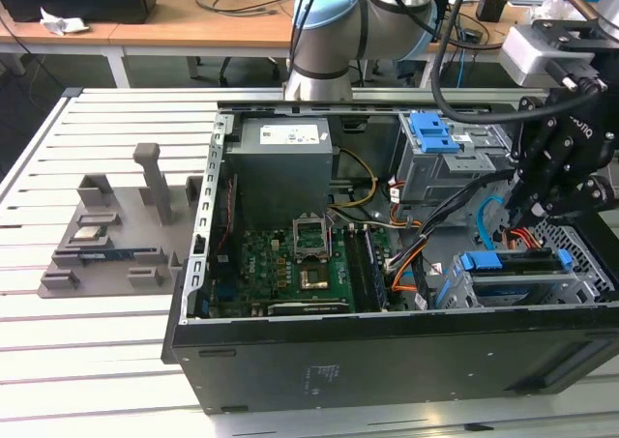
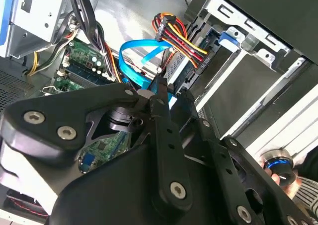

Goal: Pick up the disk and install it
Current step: 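Insert the second disk wire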

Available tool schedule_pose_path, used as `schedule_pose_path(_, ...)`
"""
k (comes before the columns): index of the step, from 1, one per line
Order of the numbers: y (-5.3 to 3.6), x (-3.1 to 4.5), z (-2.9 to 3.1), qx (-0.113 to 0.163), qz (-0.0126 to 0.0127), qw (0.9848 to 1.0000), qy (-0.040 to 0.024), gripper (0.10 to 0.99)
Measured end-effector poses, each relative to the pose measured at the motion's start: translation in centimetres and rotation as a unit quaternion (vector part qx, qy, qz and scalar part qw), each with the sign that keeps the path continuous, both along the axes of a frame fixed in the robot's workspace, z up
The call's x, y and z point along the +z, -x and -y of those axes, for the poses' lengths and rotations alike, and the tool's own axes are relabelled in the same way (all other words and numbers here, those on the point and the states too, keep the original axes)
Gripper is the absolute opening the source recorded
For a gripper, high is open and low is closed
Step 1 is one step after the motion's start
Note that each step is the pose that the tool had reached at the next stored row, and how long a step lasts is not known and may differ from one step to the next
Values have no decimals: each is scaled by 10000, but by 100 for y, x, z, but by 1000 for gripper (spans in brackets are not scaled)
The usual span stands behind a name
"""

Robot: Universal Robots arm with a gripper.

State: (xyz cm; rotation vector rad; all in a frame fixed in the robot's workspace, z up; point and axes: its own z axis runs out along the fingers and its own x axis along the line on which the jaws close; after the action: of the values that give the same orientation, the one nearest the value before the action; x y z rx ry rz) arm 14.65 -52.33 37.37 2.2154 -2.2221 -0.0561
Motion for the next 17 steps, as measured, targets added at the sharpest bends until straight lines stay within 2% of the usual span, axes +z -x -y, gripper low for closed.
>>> schedule_pose_path(4, 1, -1, 0, 12, 0, 10000, -1, 286)
schedule_pose_path(6, 1, -1, 0, 17, 0, 10000, -1, 161)
schedule_pose_path(12, 1, -2, 3, 28, 0, 10000, 1, 161)
schedule_pose_path(14, 0, -2, 35, 29, 0, 10000, 8, 161)
schedule_pose_path(17, 1, -3, 118, 28, 0, 10000, 16, 161)
